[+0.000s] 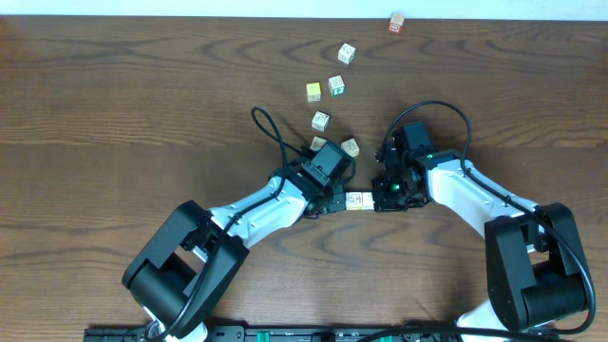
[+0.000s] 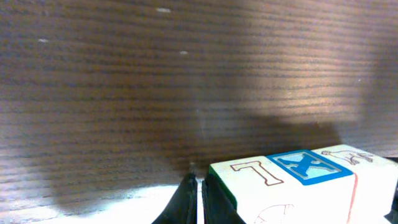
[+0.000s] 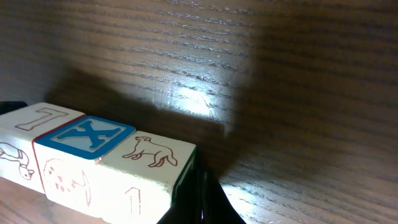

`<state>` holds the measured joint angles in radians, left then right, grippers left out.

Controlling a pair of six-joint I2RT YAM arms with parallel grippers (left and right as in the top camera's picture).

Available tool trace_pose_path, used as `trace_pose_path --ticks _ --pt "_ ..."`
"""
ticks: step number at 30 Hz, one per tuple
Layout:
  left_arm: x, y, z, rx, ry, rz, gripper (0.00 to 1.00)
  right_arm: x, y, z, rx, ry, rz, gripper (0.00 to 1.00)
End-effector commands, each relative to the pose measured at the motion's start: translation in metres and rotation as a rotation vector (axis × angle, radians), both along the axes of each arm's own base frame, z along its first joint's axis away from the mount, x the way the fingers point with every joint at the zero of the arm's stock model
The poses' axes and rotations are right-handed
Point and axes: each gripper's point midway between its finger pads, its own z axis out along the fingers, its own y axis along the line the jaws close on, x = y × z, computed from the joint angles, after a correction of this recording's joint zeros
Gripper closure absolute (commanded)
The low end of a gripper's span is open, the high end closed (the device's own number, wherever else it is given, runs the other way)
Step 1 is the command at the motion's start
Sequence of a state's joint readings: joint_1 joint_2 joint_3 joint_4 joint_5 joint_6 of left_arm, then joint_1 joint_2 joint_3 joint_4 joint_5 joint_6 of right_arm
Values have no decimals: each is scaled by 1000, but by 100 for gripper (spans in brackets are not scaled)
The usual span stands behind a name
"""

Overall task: Lift 3 blocks
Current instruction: 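Close both grippers on the row ends, squeezing the three blocks together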

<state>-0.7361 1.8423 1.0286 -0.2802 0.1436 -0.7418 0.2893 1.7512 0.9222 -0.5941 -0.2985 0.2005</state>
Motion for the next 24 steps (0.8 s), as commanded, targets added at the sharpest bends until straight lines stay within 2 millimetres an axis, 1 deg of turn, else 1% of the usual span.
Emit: trace_pose_path --ticks 1,5,8,16,24 --pt "-11 -18 1 -52 23 -36 93 -7 22 6 109 19 45 99" --pt "-12 -20 1 -60 28 -44 93 -7 25 7 130 20 48 99" --pt "-14 -27 4 -94 27 -84 92 -7 25 7 129 21 47 99" --pt "-13 -28 5 -93 17 -106 93 -5 24 7 122 16 36 99" --pt "-13 -28 7 -95 15 -106 93 -7 29 10 154 28 40 99"
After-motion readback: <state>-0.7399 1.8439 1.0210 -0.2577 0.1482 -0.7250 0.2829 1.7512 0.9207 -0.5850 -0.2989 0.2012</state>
